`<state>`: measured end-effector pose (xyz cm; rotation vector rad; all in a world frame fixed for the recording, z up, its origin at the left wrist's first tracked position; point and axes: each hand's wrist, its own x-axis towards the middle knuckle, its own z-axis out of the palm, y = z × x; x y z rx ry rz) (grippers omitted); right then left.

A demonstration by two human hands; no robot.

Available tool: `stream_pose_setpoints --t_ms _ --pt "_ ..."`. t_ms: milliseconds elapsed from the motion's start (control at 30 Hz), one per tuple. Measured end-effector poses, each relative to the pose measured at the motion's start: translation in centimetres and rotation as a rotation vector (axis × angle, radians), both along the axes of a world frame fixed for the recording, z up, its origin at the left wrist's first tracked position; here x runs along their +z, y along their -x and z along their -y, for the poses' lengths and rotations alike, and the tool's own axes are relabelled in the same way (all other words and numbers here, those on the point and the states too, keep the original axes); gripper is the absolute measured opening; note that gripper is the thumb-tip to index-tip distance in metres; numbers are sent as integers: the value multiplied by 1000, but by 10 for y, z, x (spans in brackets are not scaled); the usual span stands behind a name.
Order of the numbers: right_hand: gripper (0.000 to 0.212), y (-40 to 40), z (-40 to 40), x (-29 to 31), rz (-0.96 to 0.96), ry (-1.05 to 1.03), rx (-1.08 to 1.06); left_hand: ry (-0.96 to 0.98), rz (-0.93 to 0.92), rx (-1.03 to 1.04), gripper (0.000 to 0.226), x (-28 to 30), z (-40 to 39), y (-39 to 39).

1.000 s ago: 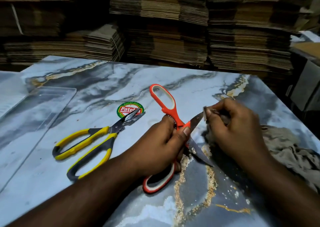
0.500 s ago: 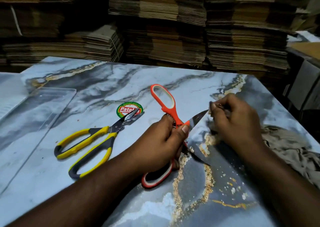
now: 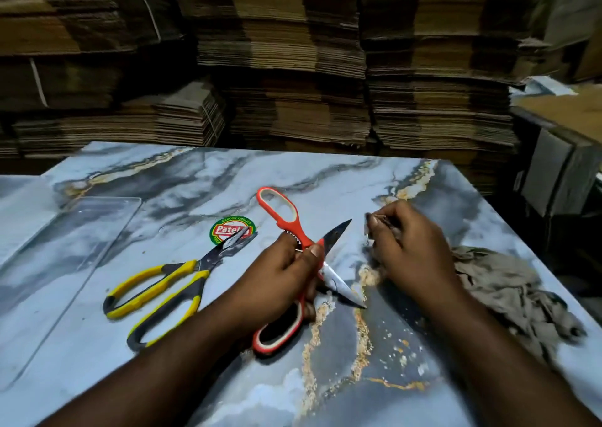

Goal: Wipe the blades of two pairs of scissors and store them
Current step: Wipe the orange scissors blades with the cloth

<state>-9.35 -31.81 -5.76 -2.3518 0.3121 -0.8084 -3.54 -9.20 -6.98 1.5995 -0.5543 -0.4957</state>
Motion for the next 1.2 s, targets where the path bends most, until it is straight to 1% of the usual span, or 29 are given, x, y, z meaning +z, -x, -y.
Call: stream_pose_setpoints --t_ms 67,133,233,333,433,500,567,633,700,767,800,867,900,967,1000,1033,1067,1133,1167,1200 --pt "13 9 -10 6 66 -81 80 29 -30 27 45 2 2 -1" --pt "12 17 -23 10 63 -71 240 57 -87 56 47 5 4 -1" --pt "11 20 -37 7 -15 170 415 37 -59 120 37 3 8 -1" --pt "10 18 -43 5 -47 335 456 -28 17 164 31 1 8 -3" --pt "10 24 -42 9 -55 522 497 -48 23 177 29 4 9 -2" --pt "10 29 -40 7 -63 565 465 -66 34 186 31 4 11 0" --pt "11 31 -41 5 -45 446 372 -42 23 177 33 3 11 0" --pt "10 28 -41 3 15 343 248 60 -78 187 31 3 8 -2" --pt "8 23 -39 3 67 321 135 184 -229 212 29 6 7 -2" --pt "9 21 -33 0 60 291 55 279 -327 231 25 13 8 0" --pt "11 22 -31 -1 20 319 12 309 -340 255 24 20 9 3" --pt "24 25 -31 -3 -63 435 -69 366 -342 321 25 29 11 6" --pt "29 29 -33 -2 -43 468 -89 385 -339 342 31 33 12 6" --pt "27 38 -42 9 138 474 -85 391 -319 368 47 41 15 2" --pt "23 42 -49 14 226 445 -51 409 -312 384 48 45 16 -1" --pt "22 46 -60 20 256 345 -2 440 -317 401 47 48 18 -3" --pt "22 48 -70 23 226 150 58 474 -331 412 45 52 21 -3" --pt "20 44 -94 26 48 -376 141 534 -379 415 42 59 27 1" --pt "12 41 -102 24 -21 -572 147 548 -399 412 38 60 30 5" --pt "4 37 -107 21 -43 -683 151 541 -407 405 33 60 32 10"
